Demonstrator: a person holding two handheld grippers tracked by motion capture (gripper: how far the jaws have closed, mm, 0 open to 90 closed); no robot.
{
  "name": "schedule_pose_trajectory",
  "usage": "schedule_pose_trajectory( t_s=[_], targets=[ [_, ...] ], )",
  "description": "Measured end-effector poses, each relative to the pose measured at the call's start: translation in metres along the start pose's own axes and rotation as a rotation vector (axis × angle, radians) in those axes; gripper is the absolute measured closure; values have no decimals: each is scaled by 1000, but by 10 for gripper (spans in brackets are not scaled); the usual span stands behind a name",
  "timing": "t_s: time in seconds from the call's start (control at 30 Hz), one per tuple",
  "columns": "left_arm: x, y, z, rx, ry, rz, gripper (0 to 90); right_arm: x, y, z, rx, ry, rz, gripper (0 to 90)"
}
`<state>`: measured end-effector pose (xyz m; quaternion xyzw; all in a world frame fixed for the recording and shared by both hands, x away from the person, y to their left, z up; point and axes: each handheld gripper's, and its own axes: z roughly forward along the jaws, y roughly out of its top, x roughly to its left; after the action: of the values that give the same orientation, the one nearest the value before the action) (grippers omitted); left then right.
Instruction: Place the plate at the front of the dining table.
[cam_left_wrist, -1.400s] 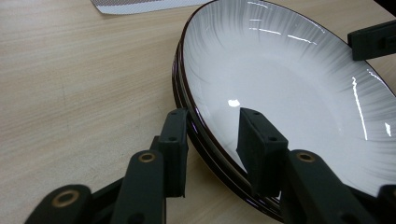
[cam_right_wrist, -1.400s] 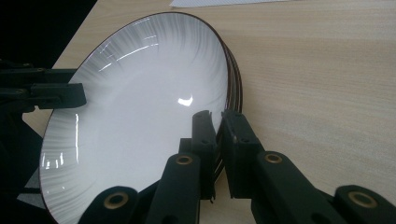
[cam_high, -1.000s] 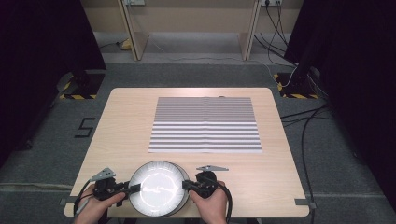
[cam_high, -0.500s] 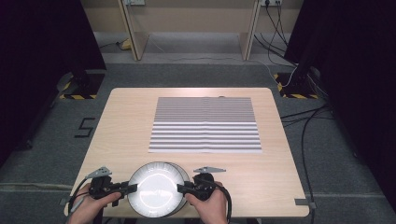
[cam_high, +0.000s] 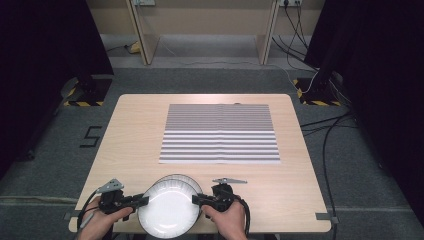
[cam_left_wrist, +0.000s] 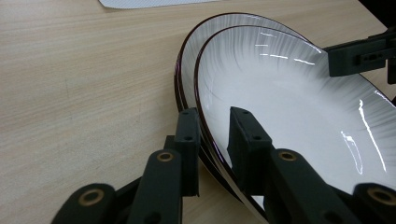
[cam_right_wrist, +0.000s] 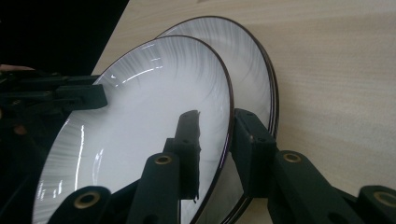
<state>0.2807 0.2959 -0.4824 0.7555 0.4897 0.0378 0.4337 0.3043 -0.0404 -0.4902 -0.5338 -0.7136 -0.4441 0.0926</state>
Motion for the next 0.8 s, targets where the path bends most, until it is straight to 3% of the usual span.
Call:
schedule_pose_trajectory(
  t_s=[0.07, 0.13, 0.37, 0.5, 0.6, 0.8],
  targets=[
    [1, 0, 0, 1, -7, -3, 736, 0, 3, -3, 43, 24, 37, 693],
    [1, 0, 0, 3, -3, -1, 736, 2, 5, -4, 67, 16, 32, 683],
    [3, -1, -2, 16, -10, -24, 644, 5, 6, -9, 82, 15, 61, 635],
    [2, 0, -6, 61, -46, -48, 639, 11, 6, -14, 99, -16, 49, 625],
    [0, 0, -5, 84, -44, -58, 646, 13, 6, -16, 127, -25, 26, 623],
    [-5, 2, -4, 122, -20, -57, 658, 7, 6, -16, 115, 10, 95, 646]
  ],
)
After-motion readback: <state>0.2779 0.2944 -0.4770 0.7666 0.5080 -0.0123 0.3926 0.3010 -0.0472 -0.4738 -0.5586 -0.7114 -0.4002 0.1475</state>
